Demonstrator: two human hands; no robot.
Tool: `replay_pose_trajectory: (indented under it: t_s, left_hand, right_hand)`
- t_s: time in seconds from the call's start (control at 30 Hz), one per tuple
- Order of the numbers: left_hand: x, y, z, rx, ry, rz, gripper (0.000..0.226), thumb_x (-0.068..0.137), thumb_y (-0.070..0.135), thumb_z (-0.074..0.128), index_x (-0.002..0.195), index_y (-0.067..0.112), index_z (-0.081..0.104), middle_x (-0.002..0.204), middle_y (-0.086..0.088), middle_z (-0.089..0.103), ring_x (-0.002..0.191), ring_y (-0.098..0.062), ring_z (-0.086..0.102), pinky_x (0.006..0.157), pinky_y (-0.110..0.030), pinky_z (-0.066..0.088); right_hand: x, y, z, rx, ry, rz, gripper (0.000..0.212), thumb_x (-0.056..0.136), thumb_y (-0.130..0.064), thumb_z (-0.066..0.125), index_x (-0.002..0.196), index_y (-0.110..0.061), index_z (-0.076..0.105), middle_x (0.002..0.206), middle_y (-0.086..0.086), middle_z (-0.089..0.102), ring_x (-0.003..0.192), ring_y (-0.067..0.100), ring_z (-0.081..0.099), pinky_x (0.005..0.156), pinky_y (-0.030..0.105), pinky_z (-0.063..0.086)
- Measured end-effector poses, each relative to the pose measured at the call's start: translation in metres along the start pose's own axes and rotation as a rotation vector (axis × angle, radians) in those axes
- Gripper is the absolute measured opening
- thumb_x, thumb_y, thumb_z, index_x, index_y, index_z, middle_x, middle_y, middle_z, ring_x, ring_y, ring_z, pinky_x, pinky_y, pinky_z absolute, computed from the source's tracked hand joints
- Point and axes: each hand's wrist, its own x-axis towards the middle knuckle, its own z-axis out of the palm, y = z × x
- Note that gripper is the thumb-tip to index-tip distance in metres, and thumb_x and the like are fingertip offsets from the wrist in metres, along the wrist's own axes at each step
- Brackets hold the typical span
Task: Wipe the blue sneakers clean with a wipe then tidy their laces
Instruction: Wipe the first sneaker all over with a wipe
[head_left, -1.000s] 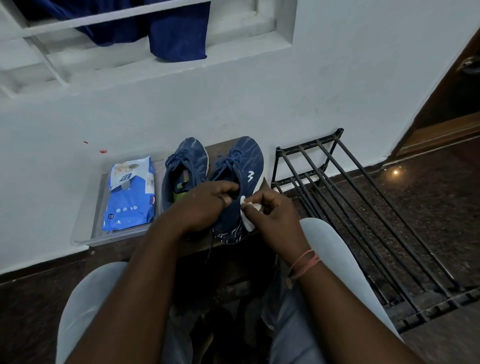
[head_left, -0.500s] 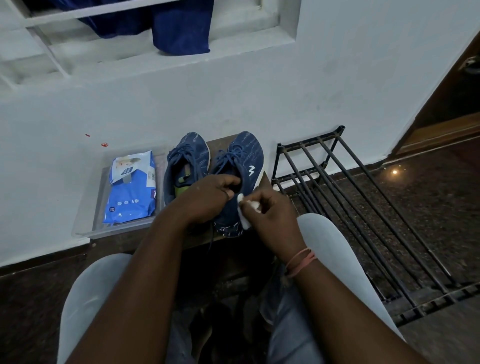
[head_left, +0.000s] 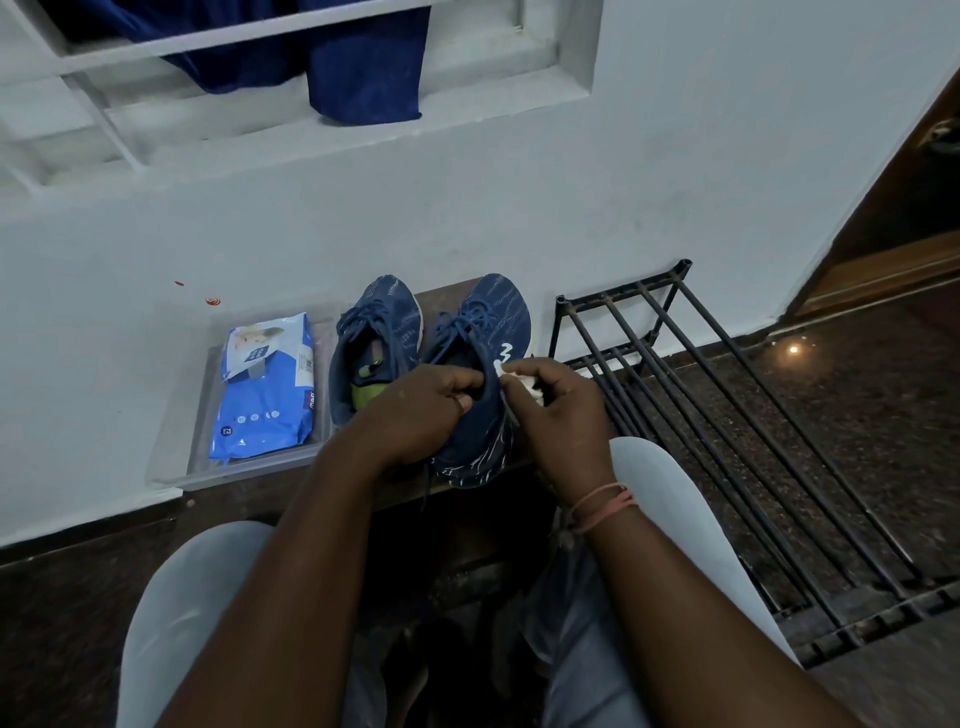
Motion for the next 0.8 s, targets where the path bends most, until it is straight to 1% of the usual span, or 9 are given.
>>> replay_pose_trajectory:
  t_s: [0.07, 0.13, 0.2, 0.3, 0.47, 0.57, 0.63, 0.73, 0.8]
  left_hand:
    - [-0.001, -0.001, 0.000, -0.003, -0.004, -0.003, 0.030, 0.103, 0.014, 0.051, 0.110, 0.032, 0.074, 0.090, -0.001, 0.075, 0.079, -0.021, 0.067, 0.078, -0.044, 0.054]
    - [-0.001, -0.002, 0.001, -0.016, -0.018, 0.002, 0.028, 0.104, 0.017, 0.051, 0.110, 0.033, 0.074, 0.098, 0.002, 0.076, 0.092, -0.023, 0.070, 0.089, -0.050, 0.057]
    - [0.001, -0.002, 0.003, -0.024, -0.010, -0.006, 0.031, 0.103, 0.020, 0.051, 0.114, 0.039, 0.073, 0.101, 0.005, 0.076, 0.095, -0.021, 0.070, 0.092, -0.050, 0.056]
    - [0.003, -0.002, 0.006, -0.019, 0.000, -0.016, 0.032, 0.103, 0.019, 0.049, 0.106, 0.042, 0.071, 0.091, 0.001, 0.074, 0.079, -0.020, 0.067, 0.078, -0.043, 0.054]
    - [0.001, -0.001, 0.006, -0.037, -0.006, -0.022, 0.031, 0.105, 0.022, 0.051, 0.128, 0.034, 0.065, 0.114, 0.002, 0.073, 0.101, -0.022, 0.069, 0.094, -0.052, 0.055]
    - [0.002, -0.001, 0.005, -0.010, -0.022, -0.014, 0.033, 0.104, 0.020, 0.048, 0.125, 0.038, 0.064, 0.109, -0.002, 0.074, 0.096, -0.030, 0.070, 0.089, -0.054, 0.055]
    - [0.003, 0.001, 0.002, -0.035, -0.044, -0.036, 0.036, 0.104, 0.018, 0.048, 0.130, 0.037, 0.063, 0.116, 0.004, 0.073, 0.100, -0.020, 0.070, 0.094, -0.052, 0.055]
    - [0.003, 0.008, -0.002, -0.076, -0.104, -0.123, 0.033, 0.101, 0.017, 0.053, 0.128, 0.032, 0.066, 0.116, 0.003, 0.072, 0.105, -0.019, 0.069, 0.099, -0.051, 0.055]
    - [0.009, 0.021, -0.001, -0.050, -0.115, -0.161, 0.021, 0.100, 0.028, 0.057, 0.116, 0.026, 0.070, 0.111, -0.003, 0.073, 0.100, -0.025, 0.070, 0.095, -0.051, 0.057]
  right_hand:
    - [-0.006, -0.004, 0.000, -0.020, -0.101, -0.079, 0.011, 0.091, -0.011, 0.074, 0.099, -0.017, 0.079, 0.093, -0.007, 0.074, 0.090, 0.008, 0.070, 0.078, 0.023, 0.055]
    - [-0.011, -0.006, 0.000, -0.019, -0.168, -0.098, 0.013, 0.089, -0.009, 0.075, 0.099, -0.017, 0.080, 0.091, -0.007, 0.074, 0.088, 0.008, 0.070, 0.078, 0.021, 0.055]
    - [-0.008, -0.005, 0.002, -0.004, -0.107, -0.052, 0.012, 0.089, -0.011, 0.075, 0.097, -0.018, 0.080, 0.090, -0.009, 0.074, 0.087, 0.005, 0.069, 0.077, 0.020, 0.054]
    - [-0.003, -0.007, 0.005, -0.071, -0.061, -0.078, 0.012, 0.091, -0.014, 0.073, 0.099, -0.019, 0.079, 0.092, -0.010, 0.072, 0.089, 0.003, 0.068, 0.078, 0.018, 0.053]
    - [-0.006, -0.003, -0.006, -0.084, -0.195, -0.068, 0.011, 0.089, -0.013, 0.076, 0.095, -0.020, 0.080, 0.086, -0.010, 0.071, 0.083, 0.005, 0.068, 0.074, 0.018, 0.052]
    - [0.005, -0.004, -0.001, -0.009, -0.044, -0.003, 0.004, 0.088, -0.019, 0.077, 0.090, -0.021, 0.078, 0.087, -0.010, 0.074, 0.085, 0.006, 0.070, 0.076, 0.026, 0.057]
    - [0.013, -0.006, 0.004, 0.027, 0.036, 0.017, 0.003, 0.089, -0.017, 0.075, 0.091, -0.019, 0.077, 0.088, -0.010, 0.075, 0.086, 0.004, 0.070, 0.076, 0.023, 0.056]
    - [0.016, -0.002, 0.003, 0.120, 0.044, 0.065, 0.006, 0.091, -0.011, 0.073, 0.094, -0.014, 0.077, 0.091, -0.004, 0.076, 0.090, 0.008, 0.071, 0.079, 0.024, 0.057]
    - [0.015, 0.005, -0.001, 0.126, 0.031, 0.092, 0.006, 0.091, -0.011, 0.073, 0.095, -0.015, 0.077, 0.092, -0.004, 0.077, 0.092, 0.010, 0.072, 0.081, 0.027, 0.058]
